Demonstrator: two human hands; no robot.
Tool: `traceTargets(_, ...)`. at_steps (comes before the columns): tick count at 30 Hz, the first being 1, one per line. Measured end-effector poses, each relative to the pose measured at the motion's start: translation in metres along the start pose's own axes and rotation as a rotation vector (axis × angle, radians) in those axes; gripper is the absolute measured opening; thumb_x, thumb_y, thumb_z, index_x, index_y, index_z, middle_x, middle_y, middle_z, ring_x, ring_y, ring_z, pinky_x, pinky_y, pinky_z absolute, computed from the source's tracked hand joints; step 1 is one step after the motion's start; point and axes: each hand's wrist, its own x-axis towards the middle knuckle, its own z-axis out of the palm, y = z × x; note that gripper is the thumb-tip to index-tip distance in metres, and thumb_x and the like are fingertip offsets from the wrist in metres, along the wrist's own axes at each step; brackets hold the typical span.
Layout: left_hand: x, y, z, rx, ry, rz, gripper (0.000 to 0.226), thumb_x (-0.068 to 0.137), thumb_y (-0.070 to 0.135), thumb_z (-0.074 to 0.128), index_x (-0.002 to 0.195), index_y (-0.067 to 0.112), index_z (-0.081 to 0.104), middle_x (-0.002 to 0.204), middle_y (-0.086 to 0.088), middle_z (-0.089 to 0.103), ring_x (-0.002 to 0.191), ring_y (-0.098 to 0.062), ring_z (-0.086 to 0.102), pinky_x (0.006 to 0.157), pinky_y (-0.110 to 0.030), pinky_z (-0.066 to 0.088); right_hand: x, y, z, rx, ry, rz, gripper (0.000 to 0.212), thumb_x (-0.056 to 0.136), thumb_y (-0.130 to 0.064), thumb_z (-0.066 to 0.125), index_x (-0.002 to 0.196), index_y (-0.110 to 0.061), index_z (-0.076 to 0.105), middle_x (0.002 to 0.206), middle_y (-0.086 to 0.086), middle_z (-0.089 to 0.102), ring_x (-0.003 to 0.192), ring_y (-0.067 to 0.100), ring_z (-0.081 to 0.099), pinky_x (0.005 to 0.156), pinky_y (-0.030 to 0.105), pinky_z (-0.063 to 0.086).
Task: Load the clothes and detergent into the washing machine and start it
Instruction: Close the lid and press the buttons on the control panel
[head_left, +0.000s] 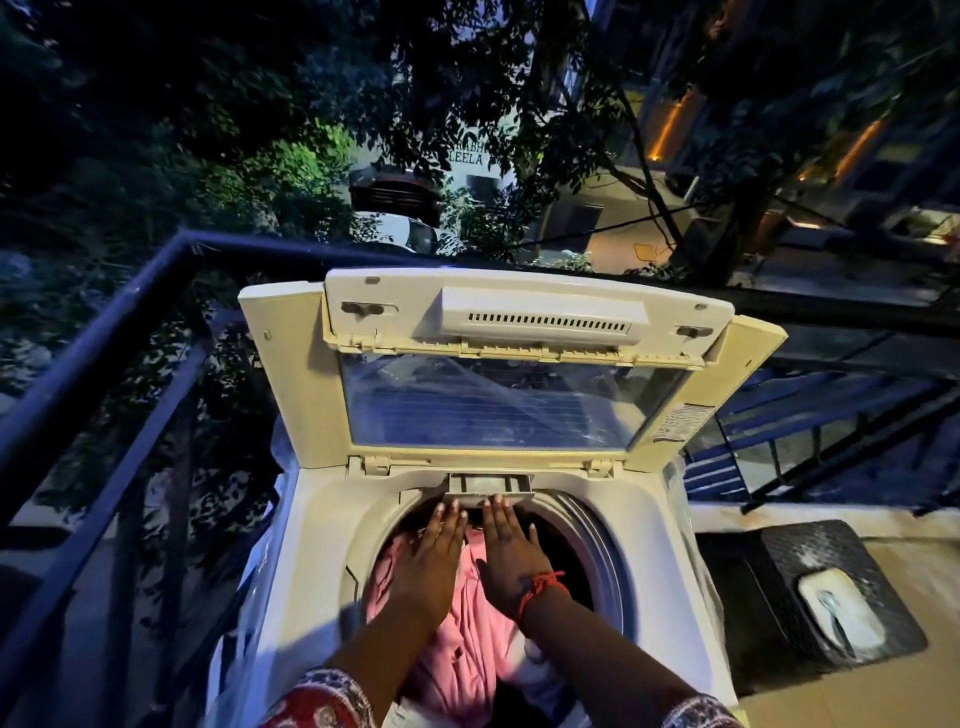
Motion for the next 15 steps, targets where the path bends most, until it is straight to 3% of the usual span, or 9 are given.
traceTargets(4,0.010,-0.002,-0.007,-0.016,-0.014,0.009,0.083,0.094,0.019,0.048,0.151,0.019,-0.011,0.158,0.006,-0.023,0.147,-0.017,-0.018,0.112,-0.048,0.031,0.013,0.000,-0.005,0.014,-0.001,0.015,0.073,0.098,-0.027,0.039,0.152,-0.009,-0.007,0.159,0.005,-0.016,0.146,0.019,-0.014,0.118,0.048,0.005)
traceTargets(10,0.026,-0.002,-0.020,-0.039,0.007,0.002,0.090,0.088,0.013,0.056,0.152,0.018,-0.007,0.161,0.001,-0.014,0.148,-0.019,-0.016,0.121,-0.040,0.017,0.031,0.003,-0.011,0.049,-0.021,0.026,0.077,0.094,-0.025,0.044,0.152,-0.011,-0.005,0.160,0.006,-0.012,0.147,0.020,-0.011,0.118,0.048,0.008)
traceTargets(15,0.019,-0.002,-0.028,-0.024,0.008,0.007,0.092,0.088,0.015,0.058,0.153,0.018,-0.008,0.160,0.002,-0.015,0.147,-0.020,-0.017,0.121,-0.039,0.017,0.030,0.004,-0.013,0.048,-0.017,0.009,0.080,0.094,-0.024,0.047,0.152,-0.012,-0.006,0.160,0.005,-0.014,0.147,0.020,-0.011,0.118,0.050,0.014)
